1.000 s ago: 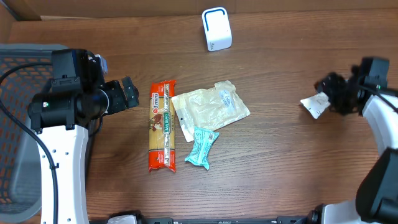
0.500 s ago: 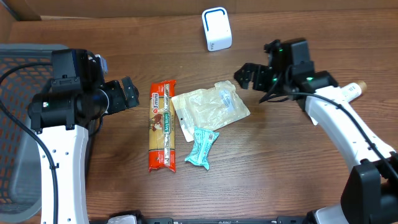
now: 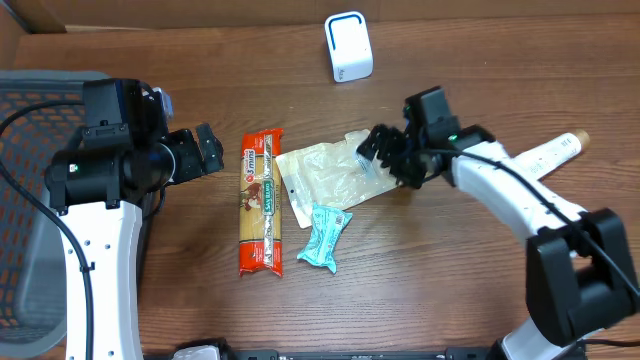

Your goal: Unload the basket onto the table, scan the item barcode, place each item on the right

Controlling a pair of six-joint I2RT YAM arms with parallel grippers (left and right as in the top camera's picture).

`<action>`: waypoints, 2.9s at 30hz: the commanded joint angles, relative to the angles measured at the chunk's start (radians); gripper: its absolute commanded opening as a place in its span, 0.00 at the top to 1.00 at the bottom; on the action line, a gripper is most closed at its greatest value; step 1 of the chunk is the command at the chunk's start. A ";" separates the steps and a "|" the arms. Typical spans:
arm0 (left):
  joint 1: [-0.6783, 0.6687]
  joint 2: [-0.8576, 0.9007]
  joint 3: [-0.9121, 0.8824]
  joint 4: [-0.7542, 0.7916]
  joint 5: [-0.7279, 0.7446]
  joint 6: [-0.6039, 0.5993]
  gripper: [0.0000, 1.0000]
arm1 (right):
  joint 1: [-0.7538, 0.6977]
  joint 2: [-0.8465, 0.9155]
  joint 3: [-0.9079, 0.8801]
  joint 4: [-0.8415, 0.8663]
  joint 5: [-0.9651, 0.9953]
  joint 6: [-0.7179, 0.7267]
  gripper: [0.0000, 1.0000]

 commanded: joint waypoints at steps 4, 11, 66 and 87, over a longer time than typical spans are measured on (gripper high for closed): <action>0.000 0.008 0.019 0.002 -0.007 0.016 0.00 | 0.029 0.005 -0.095 0.050 0.048 0.076 0.17; 0.000 0.008 0.019 0.002 -0.007 0.016 0.01 | 0.029 0.005 -0.207 0.188 0.075 0.142 0.17; 0.000 0.007 0.019 0.002 -0.007 0.016 0.00 | 0.196 -0.024 -0.210 0.350 0.256 0.069 0.96; 0.000 0.008 0.019 0.002 -0.007 0.016 0.01 | 0.264 -0.108 0.330 -0.628 0.960 -0.352 0.94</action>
